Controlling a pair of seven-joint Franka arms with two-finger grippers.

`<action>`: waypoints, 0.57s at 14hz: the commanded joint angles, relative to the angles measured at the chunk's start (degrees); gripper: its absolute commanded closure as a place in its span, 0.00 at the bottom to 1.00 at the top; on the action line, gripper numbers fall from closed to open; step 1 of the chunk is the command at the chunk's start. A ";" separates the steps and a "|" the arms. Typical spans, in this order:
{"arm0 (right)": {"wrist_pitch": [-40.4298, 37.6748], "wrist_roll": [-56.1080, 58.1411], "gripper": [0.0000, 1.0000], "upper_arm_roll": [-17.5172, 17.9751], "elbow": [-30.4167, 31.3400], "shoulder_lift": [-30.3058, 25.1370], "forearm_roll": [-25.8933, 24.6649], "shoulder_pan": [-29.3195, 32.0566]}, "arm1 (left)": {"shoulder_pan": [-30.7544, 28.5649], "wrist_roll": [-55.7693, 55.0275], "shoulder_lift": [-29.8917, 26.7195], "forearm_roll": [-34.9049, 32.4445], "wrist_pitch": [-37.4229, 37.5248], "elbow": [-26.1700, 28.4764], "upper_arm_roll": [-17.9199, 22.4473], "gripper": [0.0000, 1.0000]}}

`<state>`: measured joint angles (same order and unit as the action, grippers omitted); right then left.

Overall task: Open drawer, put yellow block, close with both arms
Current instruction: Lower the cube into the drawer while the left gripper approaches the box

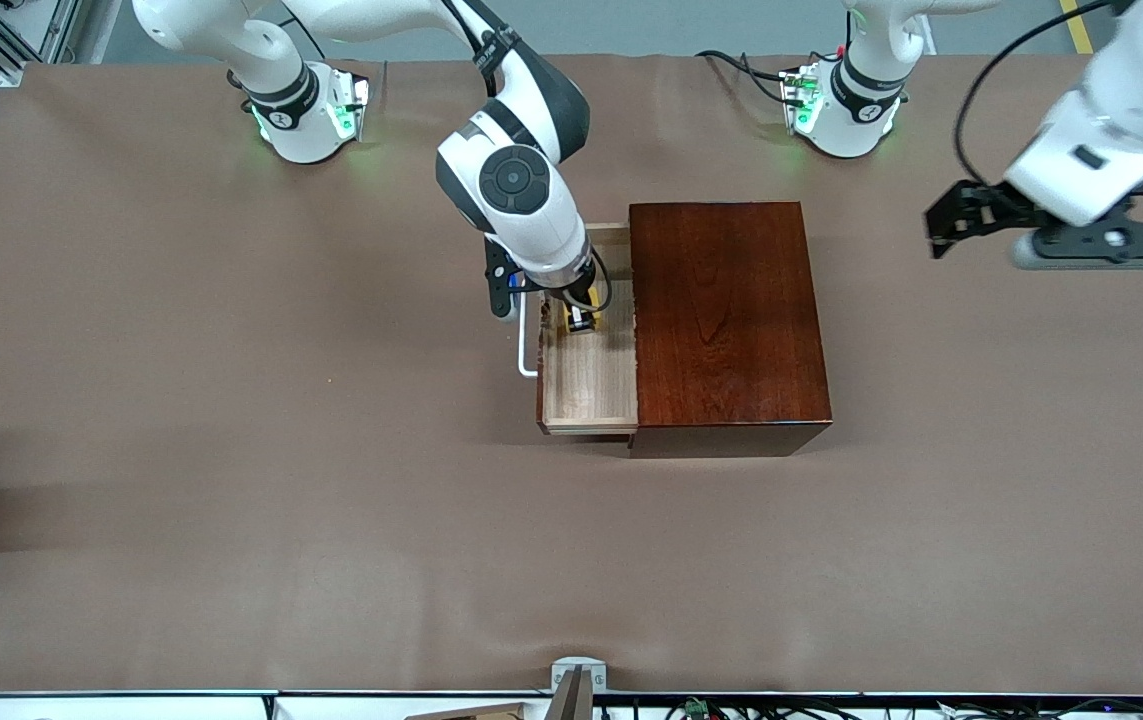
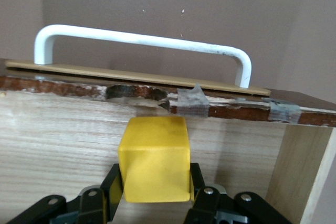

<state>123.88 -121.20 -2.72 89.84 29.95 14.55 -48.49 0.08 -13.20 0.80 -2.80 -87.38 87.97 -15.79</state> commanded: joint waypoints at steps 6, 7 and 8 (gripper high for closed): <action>-0.92 -4.83 0.14 -0.70 -2.82 1.43 0.83 -0.29 | 0.18 -8.86 4.47 4.55 0.28 -1.75 -6.09 0.00; -1.01 -4.74 0.14 -0.79 -3.36 1.43 0.40 -0.29 | 0.27 -9.56 4.73 5.17 0.19 -1.75 -6.18 0.00; -1.62 -4.66 0.14 -0.88 -3.80 1.08 0.48 0.23 | 1.14 -10.70 5.17 5.26 -0.24 -1.75 -6.44 0.00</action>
<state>123.83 -124.85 -3.33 88.51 30.70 14.56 -48.77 0.55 -21.80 4.81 1.12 -87.57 87.64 -21.74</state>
